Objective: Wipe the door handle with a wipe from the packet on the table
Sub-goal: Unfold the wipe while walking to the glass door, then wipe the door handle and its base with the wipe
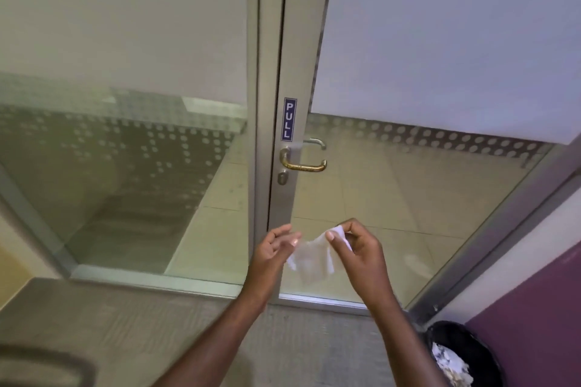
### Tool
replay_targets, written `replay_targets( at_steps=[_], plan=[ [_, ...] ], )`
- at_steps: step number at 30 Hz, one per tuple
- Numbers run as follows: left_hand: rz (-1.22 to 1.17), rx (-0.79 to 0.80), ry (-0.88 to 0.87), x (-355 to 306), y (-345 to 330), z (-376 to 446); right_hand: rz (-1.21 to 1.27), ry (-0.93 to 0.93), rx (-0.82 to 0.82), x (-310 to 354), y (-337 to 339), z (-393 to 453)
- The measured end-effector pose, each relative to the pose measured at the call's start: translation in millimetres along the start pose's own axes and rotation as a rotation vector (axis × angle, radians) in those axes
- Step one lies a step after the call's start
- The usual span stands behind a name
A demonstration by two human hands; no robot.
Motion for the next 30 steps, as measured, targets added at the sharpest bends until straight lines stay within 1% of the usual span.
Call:
replay_targets(
  at_steps=[1,3,6,9,13,15,17,20,22,24,26,28,30],
  plan=[
    [0.026,0.083,-0.038,-4.3,-5.6,17.3,-0.045,0.029,0.038,-1.9,-3.4,16.4],
    [0.085,0.190,-0.108,-10.1,-16.6,41.9,-0.091,0.041,0.063,-5.6,-7.4,43.6],
    [0.158,0.236,-0.172,-13.1,-34.6,78.9,-0.113,0.064,0.052,-17.5,-9.8,86.7],
    [0.170,0.238,-0.150,-15.8,-50.1,112.2,-0.182,0.104,0.061,-29.6,-9.6,128.9],
    [0.265,0.142,-0.155,-16.1,-70.8,153.1,-0.308,0.136,0.078,-50.2,-7.9,182.5],
    [0.317,0.077,-0.149,-13.3,-80.1,169.1,-0.382,0.191,0.096,-61.1,-9.0,206.5],
    [0.360,-0.018,-0.152,-11.0,-88.5,181.8,-0.462,0.280,0.125,-66.5,-13.3,227.9],
    [0.466,-0.204,-0.239,-11.2,-107.3,203.1,-0.621,0.480,0.130,-73.7,-23.2,265.8],
    [0.506,-0.279,-0.287,-14.8,-115.3,214.7,-0.698,0.561,0.124,-75.6,-33.4,285.0],
    [0.531,-0.320,-0.318,-16.2,-122.4,224.7,-0.792,0.636,0.145,-82.1,-45.7,297.9],
    [0.518,-0.338,-0.333,-16.7,-129.0,235.0,-0.880,0.772,0.157,-86.3,-58.4,308.3],
    [0.502,-0.351,-0.325,-16.2,-133.9,244.4,-0.862,0.875,0.153,-88.7,-67.8,315.7],
    [0.497,-0.357,-0.322,-14.9,-135.4,251.0,-0.782,0.913,0.142,-91.9,-69.3,312.7]
  ],
)
Point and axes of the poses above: each hand's wrist, its own z-axis towards the middle knuckle, its own y-axis out of the back of the hand, x = y × z, the point moved 1 cm from there along z, towards the middle knuckle, and after that the axes turned 12 degrees about -x, right-handed, at the moved point
